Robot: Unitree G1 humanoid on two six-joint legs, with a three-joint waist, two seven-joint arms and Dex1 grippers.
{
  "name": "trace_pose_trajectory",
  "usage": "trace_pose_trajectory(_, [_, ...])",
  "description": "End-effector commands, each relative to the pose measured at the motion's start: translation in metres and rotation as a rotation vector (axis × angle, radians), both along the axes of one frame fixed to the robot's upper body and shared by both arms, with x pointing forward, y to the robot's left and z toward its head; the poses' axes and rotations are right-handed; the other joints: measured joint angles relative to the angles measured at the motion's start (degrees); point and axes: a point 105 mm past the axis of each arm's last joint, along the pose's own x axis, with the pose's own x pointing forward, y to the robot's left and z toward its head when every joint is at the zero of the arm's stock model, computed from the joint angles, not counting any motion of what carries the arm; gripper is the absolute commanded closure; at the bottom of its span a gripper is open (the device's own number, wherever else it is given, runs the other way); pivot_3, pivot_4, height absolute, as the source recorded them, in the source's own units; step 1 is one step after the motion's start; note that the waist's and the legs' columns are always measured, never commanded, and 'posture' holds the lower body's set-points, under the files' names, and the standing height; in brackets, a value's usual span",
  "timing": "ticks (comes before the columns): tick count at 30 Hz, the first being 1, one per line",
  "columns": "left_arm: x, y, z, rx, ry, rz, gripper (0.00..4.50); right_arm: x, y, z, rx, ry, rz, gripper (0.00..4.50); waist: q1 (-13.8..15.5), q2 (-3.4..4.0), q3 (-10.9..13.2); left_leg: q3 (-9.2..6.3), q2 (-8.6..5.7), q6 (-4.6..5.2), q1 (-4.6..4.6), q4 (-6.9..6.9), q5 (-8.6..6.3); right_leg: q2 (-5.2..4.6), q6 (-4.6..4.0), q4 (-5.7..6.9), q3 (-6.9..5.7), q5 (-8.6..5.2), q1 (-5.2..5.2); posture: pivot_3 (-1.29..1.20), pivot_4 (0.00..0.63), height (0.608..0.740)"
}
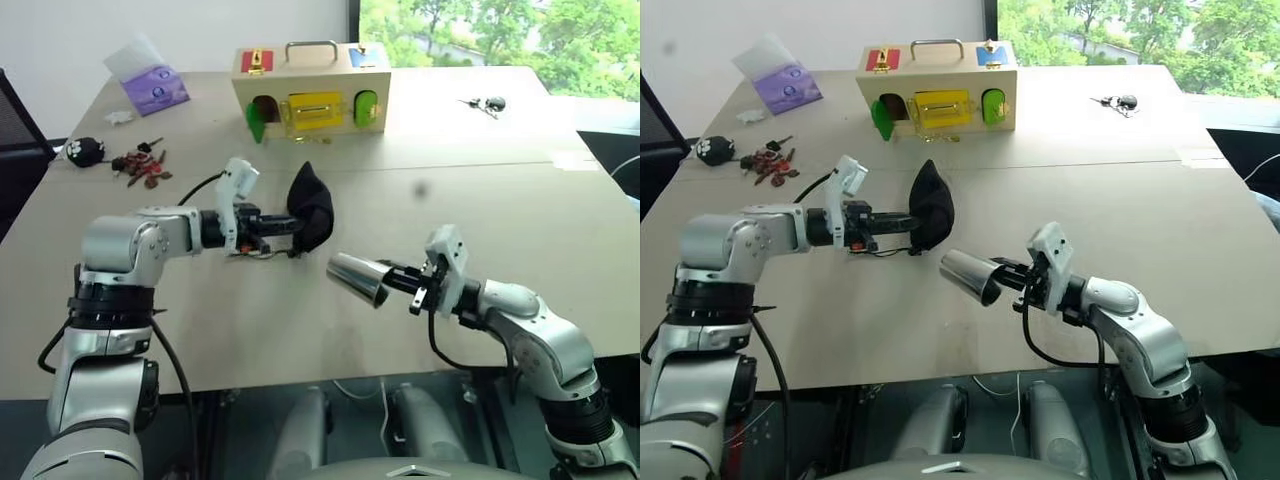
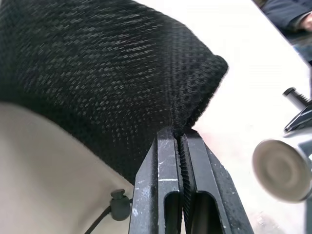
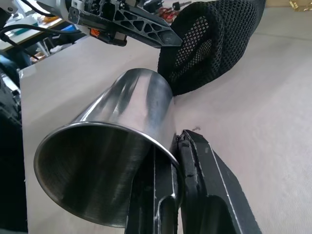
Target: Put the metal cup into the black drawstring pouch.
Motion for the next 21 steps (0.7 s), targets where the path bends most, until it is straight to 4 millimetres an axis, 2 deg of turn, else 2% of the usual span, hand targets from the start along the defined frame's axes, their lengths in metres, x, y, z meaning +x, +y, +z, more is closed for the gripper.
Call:
trace_pose_trajectory(1, [0.003,-0.003,0.011,0.005,-0.013,-0.027,4.47,0.013,0.016,0.013,0.045,-0.083,-0.014,4.50,-0.05,0.00,0.00,0.01,0.00,0.00,0.01,0.01,0.00,0.01,0.00,0.01,0.01,0.00,0.00,0.00,0.150,0.740])
trace_pose_trajectory(6, [0.003,-0.023,0.013,0.023,-0.019,-0.098,4.47,0.043,0.046,0.014,0.079,-0.125,-0.046,4.50,0.06,0.00,0.00,0.03,-0.01,-0.01,-0.01,0.08,0.00,-0.01,-0.02,0.10,0.03,0.01,-0.01,0.00,0.150,0.740])
trace_pose_trajectory(11, [-0.004,-0.025,0.011,0.059,-0.035,-0.126,4.47,0.067,0.042,0.009,0.075,-0.135,-0.159,4.50,0.07,0.00,0.00,0.02,-0.03,-0.04,-0.02,0.07,0.02,-0.07,-0.02,0.12,0.04,0.01,-0.03,0.00,0.150,0.740])
trace_pose_trajectory(15, [-0.008,-0.022,0.007,0.076,-0.039,-0.124,4.47,0.075,0.039,0.000,0.040,-0.134,-0.195,4.50,0.17,0.00,0.00,0.02,-0.03,-0.08,-0.05,0.04,0.04,-0.10,-0.02,0.06,0.03,0.01,-0.04,0.00,0.150,0.740])
trace_pose_trajectory(21, [-0.018,-0.025,-0.003,0.091,-0.037,-0.129,4.47,0.088,0.052,-0.013,-0.024,-0.149,-0.247,4.50,-0.20,0.01,0.00,0.02,-0.02,-0.03,0.02,0.04,0.01,-0.07,-0.03,0.15,0.10,0.01,-0.05,0.00,0.150,0.740])
